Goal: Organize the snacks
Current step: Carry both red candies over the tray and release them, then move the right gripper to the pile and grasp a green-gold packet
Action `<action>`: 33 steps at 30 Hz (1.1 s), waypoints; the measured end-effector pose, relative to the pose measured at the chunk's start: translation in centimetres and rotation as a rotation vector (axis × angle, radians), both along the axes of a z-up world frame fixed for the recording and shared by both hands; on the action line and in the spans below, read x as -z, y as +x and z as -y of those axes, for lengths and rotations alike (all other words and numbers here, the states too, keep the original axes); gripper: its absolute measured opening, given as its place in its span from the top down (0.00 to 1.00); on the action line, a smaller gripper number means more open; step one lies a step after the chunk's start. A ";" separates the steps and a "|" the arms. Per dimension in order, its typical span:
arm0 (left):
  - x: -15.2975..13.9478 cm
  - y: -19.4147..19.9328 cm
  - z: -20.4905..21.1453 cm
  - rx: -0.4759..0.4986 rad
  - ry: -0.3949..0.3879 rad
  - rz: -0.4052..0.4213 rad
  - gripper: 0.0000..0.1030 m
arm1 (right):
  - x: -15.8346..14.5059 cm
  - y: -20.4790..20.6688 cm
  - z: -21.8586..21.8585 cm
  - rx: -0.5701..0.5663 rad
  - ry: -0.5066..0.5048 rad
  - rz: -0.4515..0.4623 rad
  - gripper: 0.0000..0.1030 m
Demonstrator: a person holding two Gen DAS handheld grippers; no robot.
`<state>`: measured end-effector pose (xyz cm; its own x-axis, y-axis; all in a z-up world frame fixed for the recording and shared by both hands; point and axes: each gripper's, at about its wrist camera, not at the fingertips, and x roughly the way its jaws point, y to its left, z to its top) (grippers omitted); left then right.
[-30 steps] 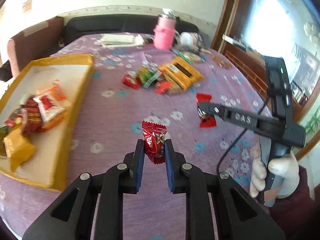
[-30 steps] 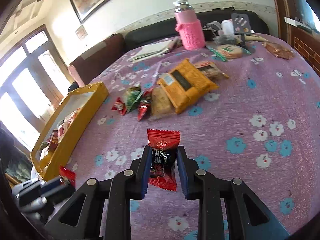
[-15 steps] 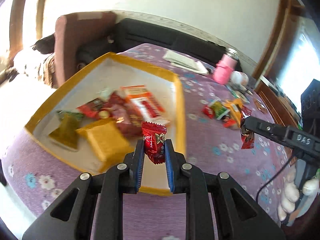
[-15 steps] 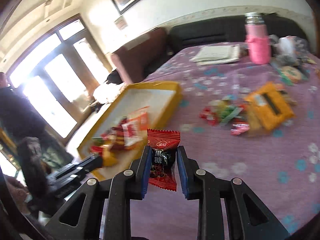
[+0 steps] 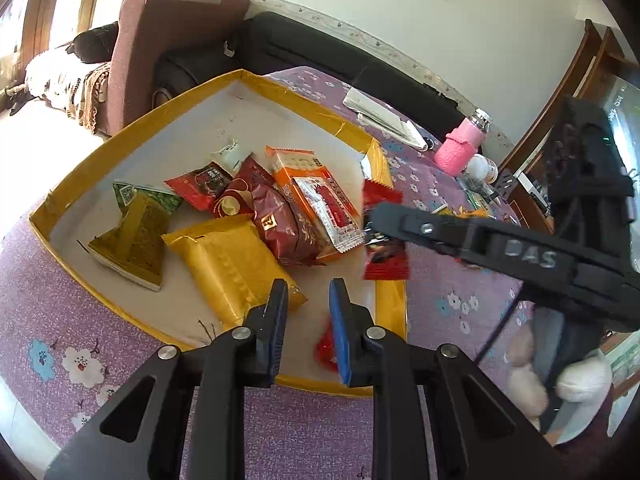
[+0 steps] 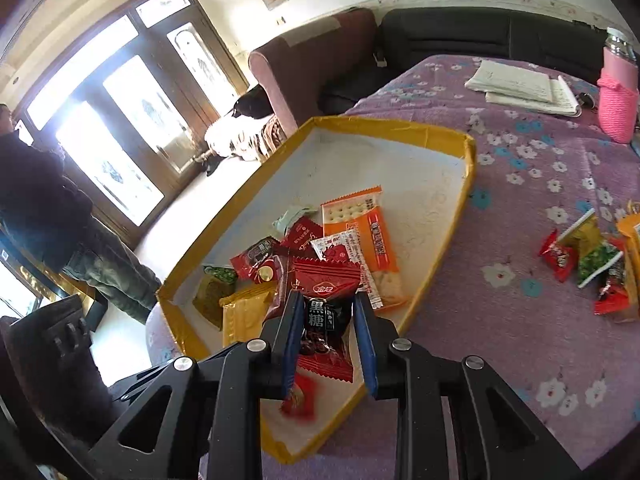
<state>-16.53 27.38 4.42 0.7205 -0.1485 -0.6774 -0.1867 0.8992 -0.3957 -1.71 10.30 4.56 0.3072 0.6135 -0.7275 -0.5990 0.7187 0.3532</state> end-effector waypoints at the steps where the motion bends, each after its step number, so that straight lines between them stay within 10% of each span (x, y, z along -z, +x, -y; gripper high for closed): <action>1: -0.1 -0.1 -0.2 -0.003 -0.003 0.004 0.78 | 0.5 0.2 -0.6 -0.003 -0.009 -0.009 0.74; 13: -2.9 -1.7 -0.2 -0.041 0.021 0.059 0.57 | 0.5 -0.3 0.7 0.025 0.020 0.007 0.61; 21: -4.8 -2.0 3.4 -0.028 0.136 0.079 0.26 | -1.3 -2.2 6.1 0.091 0.057 0.084 0.55; 33: -5.3 -1.7 9.5 0.112 0.209 0.057 0.25 | 0.3 -2.7 18.4 0.286 0.097 0.061 0.51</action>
<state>-18.23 17.90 9.76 0.7455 -0.0903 -0.6603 -0.0641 0.9765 -0.2059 -4.41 -8.12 4.28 0.5187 0.5616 -0.6446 -0.3992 0.8258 0.3982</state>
